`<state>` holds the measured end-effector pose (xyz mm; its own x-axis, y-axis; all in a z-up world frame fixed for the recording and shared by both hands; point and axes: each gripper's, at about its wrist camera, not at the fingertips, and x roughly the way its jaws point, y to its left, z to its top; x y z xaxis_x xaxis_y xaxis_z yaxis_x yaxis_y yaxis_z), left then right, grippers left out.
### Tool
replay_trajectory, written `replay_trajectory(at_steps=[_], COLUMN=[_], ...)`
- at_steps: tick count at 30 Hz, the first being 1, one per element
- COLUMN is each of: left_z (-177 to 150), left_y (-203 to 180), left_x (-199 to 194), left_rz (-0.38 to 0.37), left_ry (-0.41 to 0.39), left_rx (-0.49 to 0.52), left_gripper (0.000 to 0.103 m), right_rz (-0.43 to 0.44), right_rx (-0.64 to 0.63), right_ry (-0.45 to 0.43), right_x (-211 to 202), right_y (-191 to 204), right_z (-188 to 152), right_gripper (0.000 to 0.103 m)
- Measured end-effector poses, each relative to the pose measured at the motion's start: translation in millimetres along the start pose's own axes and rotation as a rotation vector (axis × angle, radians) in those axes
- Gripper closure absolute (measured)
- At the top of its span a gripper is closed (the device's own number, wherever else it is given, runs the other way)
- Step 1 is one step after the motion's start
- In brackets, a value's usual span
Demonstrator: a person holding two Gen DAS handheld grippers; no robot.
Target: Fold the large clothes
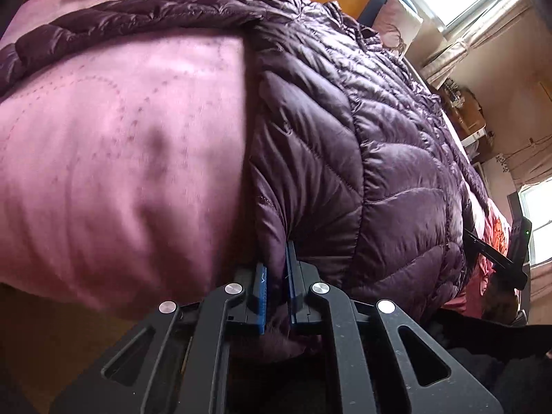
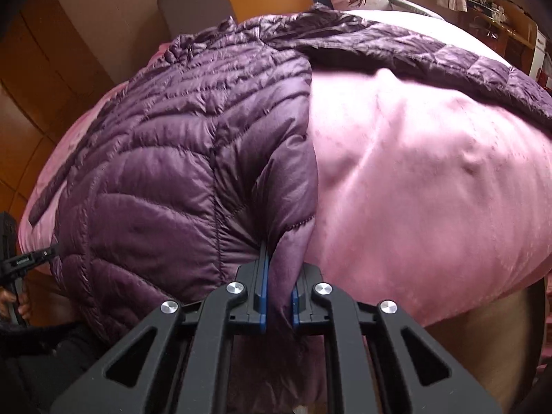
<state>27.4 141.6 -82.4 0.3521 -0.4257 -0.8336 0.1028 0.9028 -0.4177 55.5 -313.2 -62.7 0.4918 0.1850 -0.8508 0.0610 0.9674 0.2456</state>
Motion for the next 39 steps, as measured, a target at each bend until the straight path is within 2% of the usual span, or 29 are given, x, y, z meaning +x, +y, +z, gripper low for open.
replay_trajectory(at_steps=[3, 4, 5, 6, 7, 8, 9, 10, 13, 17, 19, 23, 27, 29, 30, 31, 32, 34, 35, 37, 39], left_z=[7, 11, 15, 21, 27, 33, 40, 51, 76, 109, 116, 130, 140, 140, 140, 139, 138, 133, 131, 131, 133], left_y=[-5, -6, -7, -6, -7, -8, -9, -12, -23, -52, -65, -88, -105, -108, -107, -104, -102, -102, -104, -104, -103], left_x=[-10, -15, -22, -34, -40, -51, -57, -60, -50, -14, 2, 32, 61, 71, 80, 84, 88, 93, 96, 98, 100], left_rz=[0.022, 0.026, 0.027, 0.028, 0.035, 0.045, 0.047, 0.033, 0.041, 0.063, 0.074, 0.066, 0.106, 0.139, 0.160, 0.163, 0.162, 0.188, 0.204, 0.206, 0.200], left_ry=[-0.007, -0.018, -0.036, -0.079, -0.119, -0.182, -0.225, -0.237, -0.256, -0.250, -0.244, -0.215, -0.200, -0.196, -0.178, -0.164, -0.160, -0.174, -0.171, -0.166, -0.157], left_rx=[0.021, 0.031, 0.036, 0.036, 0.032, 0.025, 0.024, 0.032, 0.044, 0.082, 0.100, 0.116, 0.151, 0.169, 0.166, 0.160, 0.157, 0.178, 0.194, 0.189, 0.179], left_gripper=[0.094, 0.087, 0.069, 0.055, 0.029, 0.023, 0.023, 0.023, 0.023, 0.021, 0.016, 0.013, 0.013, 0.013, 0.012, 0.011, 0.011, 0.011, 0.010, 0.008, 0.004], right_rz=[0.008, 0.007, 0.005, 0.005, 0.003, 0.001, 0.001, -0.003, -0.033, -0.060, -0.051, -0.029, -0.076, -0.103, -0.134, -0.184, -0.218, -0.381, -0.434, -0.465, -0.465], right_rx=[-0.016, -0.037, -0.051, -0.051, -0.032, 0.001, 0.052, 0.114, 0.321, 0.648, 0.774, 0.986, 1.083, 1.091, 1.085, 1.071, 1.044, 0.942, 0.921, 0.917, 0.899], right_ry=[0.031, 0.044, 0.053, 0.057, 0.044, 0.016, -0.019, -0.057, -0.173, -0.304, -0.364, -0.462, -0.514, -0.520, -0.508, -0.496, -0.494, -0.478, -0.447, -0.382, -0.386], right_x=[7, 7, 7, 6, 2, -1, -6, -11, -23, -30, -30, -25, -18, -19, -20, -24, -32, -43, -44, -31, -27], right_y=[-1, 1, 1, -2, -9, -16, -29, -44, -96, -182, -217, -264, -293, -303, -306, -306, -307, -300, -303, -312, -310], right_z=[9, 11, 15, 20, 25, 29, 36, 43, 62, 80, 88, 103, 123, 132, 137, 141, 140, 141, 137, 130, 124], right_gripper=[0.094, 0.093, 0.090, 0.080, 0.064, 0.057, 0.048, 0.044, 0.036, 0.034, 0.034, 0.037, 0.046, 0.060, 0.086, 0.098, 0.098, 0.099, 0.099, 0.099, 0.099])
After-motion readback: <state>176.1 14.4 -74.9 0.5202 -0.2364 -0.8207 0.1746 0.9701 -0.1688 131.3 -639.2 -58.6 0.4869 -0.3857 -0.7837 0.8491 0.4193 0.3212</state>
